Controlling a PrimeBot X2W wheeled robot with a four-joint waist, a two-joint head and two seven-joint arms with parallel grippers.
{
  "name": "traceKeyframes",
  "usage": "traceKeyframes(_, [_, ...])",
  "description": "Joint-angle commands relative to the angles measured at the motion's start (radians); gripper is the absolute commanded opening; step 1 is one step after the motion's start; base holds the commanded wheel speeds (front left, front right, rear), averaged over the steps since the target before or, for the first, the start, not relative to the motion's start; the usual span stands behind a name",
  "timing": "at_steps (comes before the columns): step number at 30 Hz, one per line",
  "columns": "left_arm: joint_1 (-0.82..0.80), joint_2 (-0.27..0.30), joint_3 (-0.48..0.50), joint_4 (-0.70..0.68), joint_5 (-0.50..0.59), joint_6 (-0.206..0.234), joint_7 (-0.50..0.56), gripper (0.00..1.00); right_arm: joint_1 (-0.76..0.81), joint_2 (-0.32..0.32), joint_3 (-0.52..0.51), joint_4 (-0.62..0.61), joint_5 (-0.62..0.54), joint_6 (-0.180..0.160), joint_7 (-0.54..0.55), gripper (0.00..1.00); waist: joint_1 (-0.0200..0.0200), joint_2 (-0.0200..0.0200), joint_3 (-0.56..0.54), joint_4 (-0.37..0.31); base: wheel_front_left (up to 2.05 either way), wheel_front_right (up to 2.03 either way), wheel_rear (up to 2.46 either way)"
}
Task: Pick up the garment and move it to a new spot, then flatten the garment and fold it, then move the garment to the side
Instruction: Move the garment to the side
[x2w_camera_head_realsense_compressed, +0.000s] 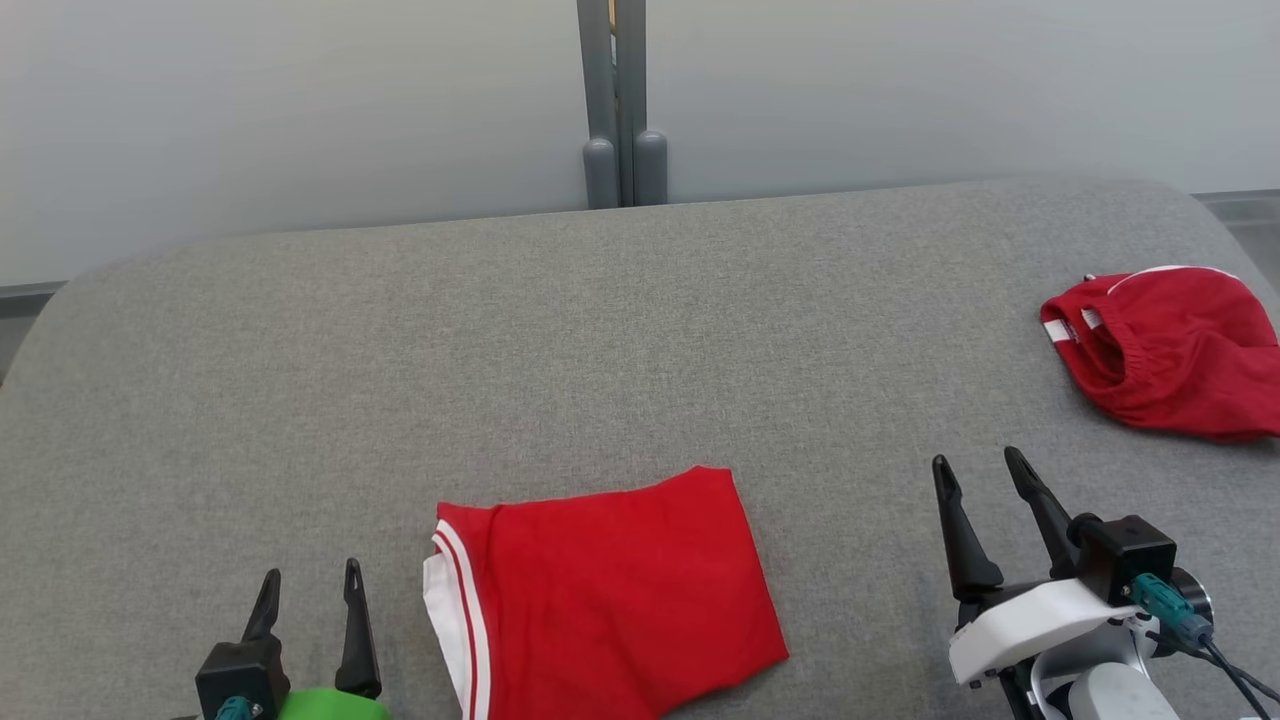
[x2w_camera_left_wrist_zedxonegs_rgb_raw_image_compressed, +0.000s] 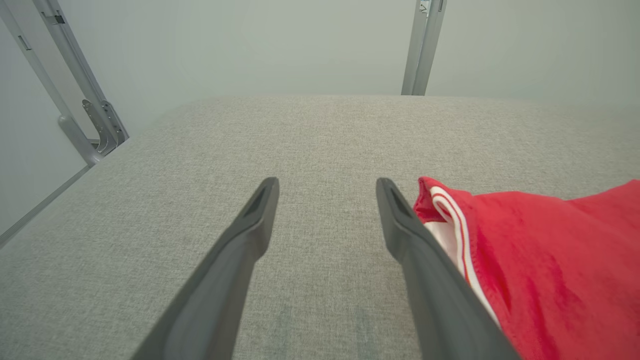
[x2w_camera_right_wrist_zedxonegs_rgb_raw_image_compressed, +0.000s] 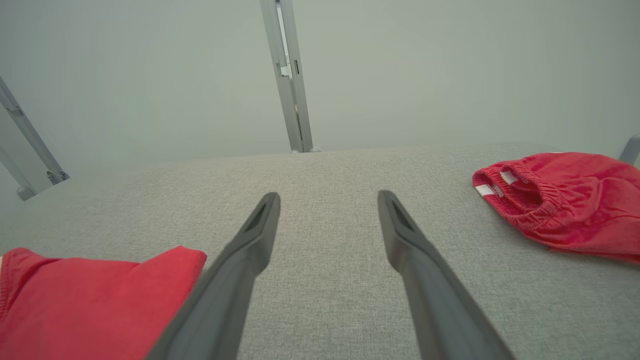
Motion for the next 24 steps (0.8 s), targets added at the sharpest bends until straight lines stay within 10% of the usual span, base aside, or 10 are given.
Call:
traceKeyframes(1, [0.005,0.003,0.002,-0.004,0.007,-0.003,0.001,1.0,0.013,0.002,-0.005,0.0,0.008,0.0,-0.002,1.0,0.0,-0.0001,0.0,0.001,0.0,0.0,0.0])
traceKeyframes(24, [-0.03,0.003,-0.046,-0.004,-0.008,-0.001,0.001,1.0,0.008,0.004,0.086,0.075,0.057,0.0,-0.002,1.0,0.0,-0.0001,0.047,0.101,0.0,0.0,0.0])
